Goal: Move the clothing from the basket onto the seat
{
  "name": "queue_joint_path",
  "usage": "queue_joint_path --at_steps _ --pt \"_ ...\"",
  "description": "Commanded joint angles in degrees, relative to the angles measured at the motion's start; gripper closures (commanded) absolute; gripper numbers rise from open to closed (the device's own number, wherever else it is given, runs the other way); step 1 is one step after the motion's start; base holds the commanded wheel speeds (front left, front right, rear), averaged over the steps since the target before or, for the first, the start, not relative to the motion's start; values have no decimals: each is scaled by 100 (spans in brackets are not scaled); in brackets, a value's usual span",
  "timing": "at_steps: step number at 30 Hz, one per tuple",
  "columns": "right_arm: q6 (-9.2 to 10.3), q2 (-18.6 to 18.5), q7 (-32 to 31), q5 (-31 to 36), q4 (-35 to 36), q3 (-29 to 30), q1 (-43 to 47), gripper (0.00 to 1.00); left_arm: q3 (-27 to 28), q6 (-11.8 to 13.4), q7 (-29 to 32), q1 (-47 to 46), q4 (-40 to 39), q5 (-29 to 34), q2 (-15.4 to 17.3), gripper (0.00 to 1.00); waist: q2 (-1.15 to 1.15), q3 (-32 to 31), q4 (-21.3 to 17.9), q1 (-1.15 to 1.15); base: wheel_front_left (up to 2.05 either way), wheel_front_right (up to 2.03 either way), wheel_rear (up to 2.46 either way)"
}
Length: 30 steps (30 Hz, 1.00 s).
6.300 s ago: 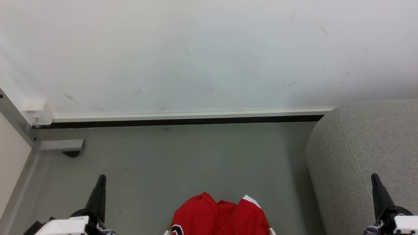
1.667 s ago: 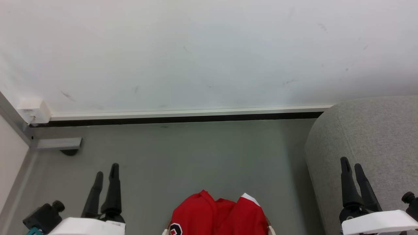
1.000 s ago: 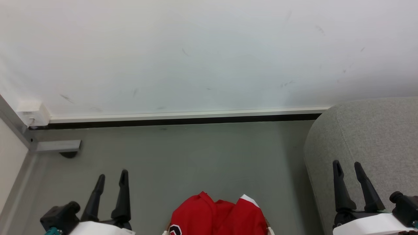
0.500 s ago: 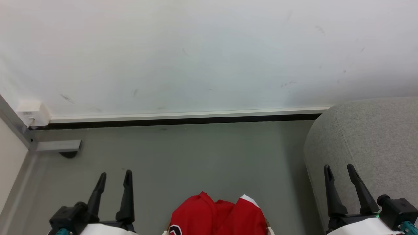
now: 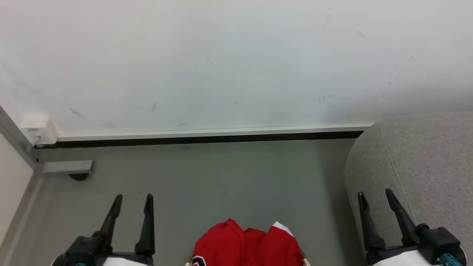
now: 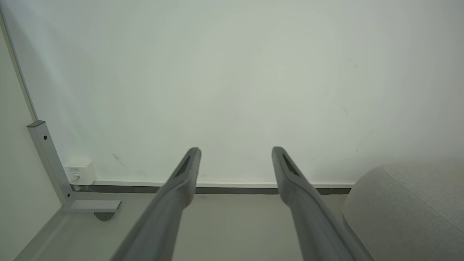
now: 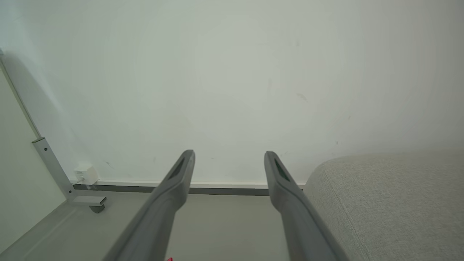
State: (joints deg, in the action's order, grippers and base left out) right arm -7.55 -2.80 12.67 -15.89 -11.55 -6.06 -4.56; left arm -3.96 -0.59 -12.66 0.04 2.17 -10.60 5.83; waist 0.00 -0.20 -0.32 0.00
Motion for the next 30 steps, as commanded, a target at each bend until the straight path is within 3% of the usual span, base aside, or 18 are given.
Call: queue_joint_path --at_steps 1,21,30 --pt "10 -11 58 152 1 -24 -44 0 4 16 -61 63 -44 165 48 0 0 -2 3 0 0 0 0" --pt "12 -15 264 826 116 -133 -31 0 -29 92 -264 130 -89 948 39 0 0 -6 -66 0 0 0 0" --pt "12 -15 256 758 114 -134 -8 0 -2 69 -251 151 -76 895 14 0 0 -17 -67 0 0 0 0"
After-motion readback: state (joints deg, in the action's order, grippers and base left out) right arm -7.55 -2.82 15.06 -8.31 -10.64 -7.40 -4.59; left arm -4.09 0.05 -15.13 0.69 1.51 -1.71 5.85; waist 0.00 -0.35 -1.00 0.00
